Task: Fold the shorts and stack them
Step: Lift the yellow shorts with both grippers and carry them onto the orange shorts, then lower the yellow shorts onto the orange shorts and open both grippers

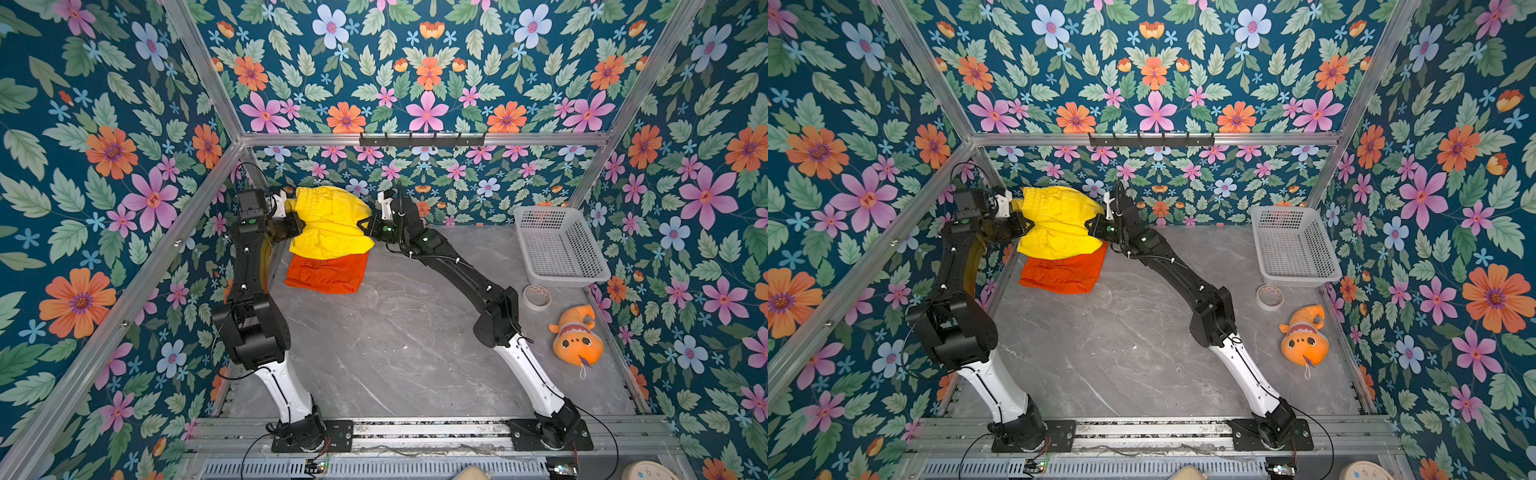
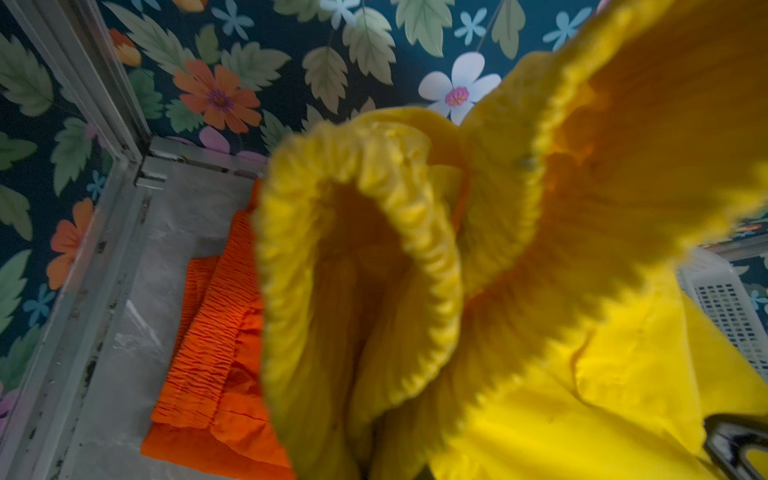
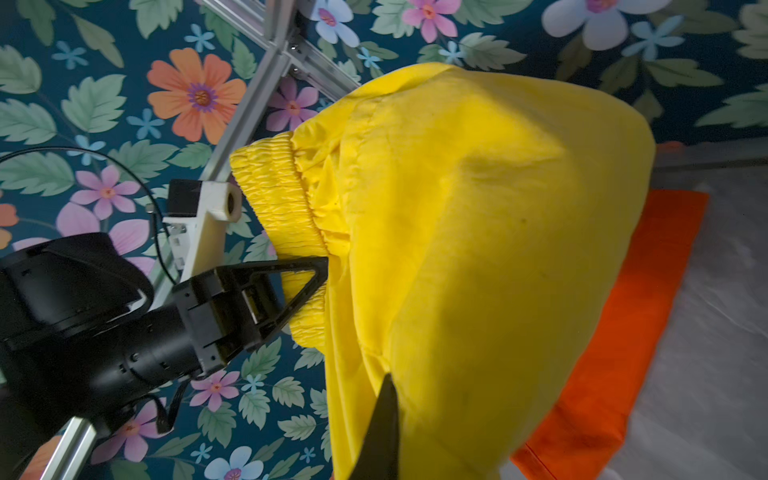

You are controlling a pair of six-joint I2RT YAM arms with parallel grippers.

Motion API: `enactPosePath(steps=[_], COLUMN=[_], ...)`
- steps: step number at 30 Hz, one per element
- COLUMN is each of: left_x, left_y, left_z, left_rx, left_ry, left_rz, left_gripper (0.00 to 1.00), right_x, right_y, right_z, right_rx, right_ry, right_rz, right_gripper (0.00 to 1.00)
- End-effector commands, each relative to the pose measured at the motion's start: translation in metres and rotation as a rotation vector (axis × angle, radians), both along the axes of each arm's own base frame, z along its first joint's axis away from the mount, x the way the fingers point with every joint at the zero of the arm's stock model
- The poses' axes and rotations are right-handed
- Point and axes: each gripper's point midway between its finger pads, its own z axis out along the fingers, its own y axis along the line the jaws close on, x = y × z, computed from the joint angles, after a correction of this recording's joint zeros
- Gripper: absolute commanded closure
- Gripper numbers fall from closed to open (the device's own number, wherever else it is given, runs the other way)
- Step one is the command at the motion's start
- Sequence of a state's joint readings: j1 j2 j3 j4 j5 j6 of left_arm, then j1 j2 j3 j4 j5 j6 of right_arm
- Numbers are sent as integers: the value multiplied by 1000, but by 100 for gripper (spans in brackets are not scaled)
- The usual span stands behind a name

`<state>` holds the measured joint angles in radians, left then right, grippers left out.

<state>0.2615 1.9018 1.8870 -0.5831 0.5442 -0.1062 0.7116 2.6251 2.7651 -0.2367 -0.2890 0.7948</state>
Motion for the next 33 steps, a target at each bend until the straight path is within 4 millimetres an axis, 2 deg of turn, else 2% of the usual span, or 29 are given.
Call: enactPosePath(steps=[1,3,5,8,12,16,19,21,23,24,26,28,33], left_x=[19,27,34,38,39,41,41,42,44,45,44,41,27], left_y=[34,46,50,52,60,68,77,80,80,80,83,84,79], left_z=[14,9,-3,-41,-108,-160,-178,-180,-173,-165,-144,-115,-44], left_rx=[31,41,44,29,11,4,21,27,23,26,42,65,148], left_ry=[-90,-97,-95,-29,108,252,310,327,318,306,274,228,102], left_rz=[66,80,69,62,106,131,167,183,187,190,204,218,249], left_gripper=[100,100,100,100,100,98,88,78,60,52,43,37,35], right_x=[11,20,26,28,27,27,24,20,19,18,18,18,19], right_y=[7,10,14,24,32,30,31,33,33,33,31,29,26], right_z=[-5,-20,-46,-93,-152,-184,-195,-200,-202,-200,-197,-189,-171], right_rx=[35,52,55,60,60,28,27,24,23,27,20,12,14], right_ry=[-69,-89,-70,9,138,195,234,260,278,283,291,293,288], right_rz=[5,-3,-1,32,40,20,26,34,31,33,25,10,-7], right_gripper=[99,99,99,99,99,98,98,98,97,95,91,84,85])
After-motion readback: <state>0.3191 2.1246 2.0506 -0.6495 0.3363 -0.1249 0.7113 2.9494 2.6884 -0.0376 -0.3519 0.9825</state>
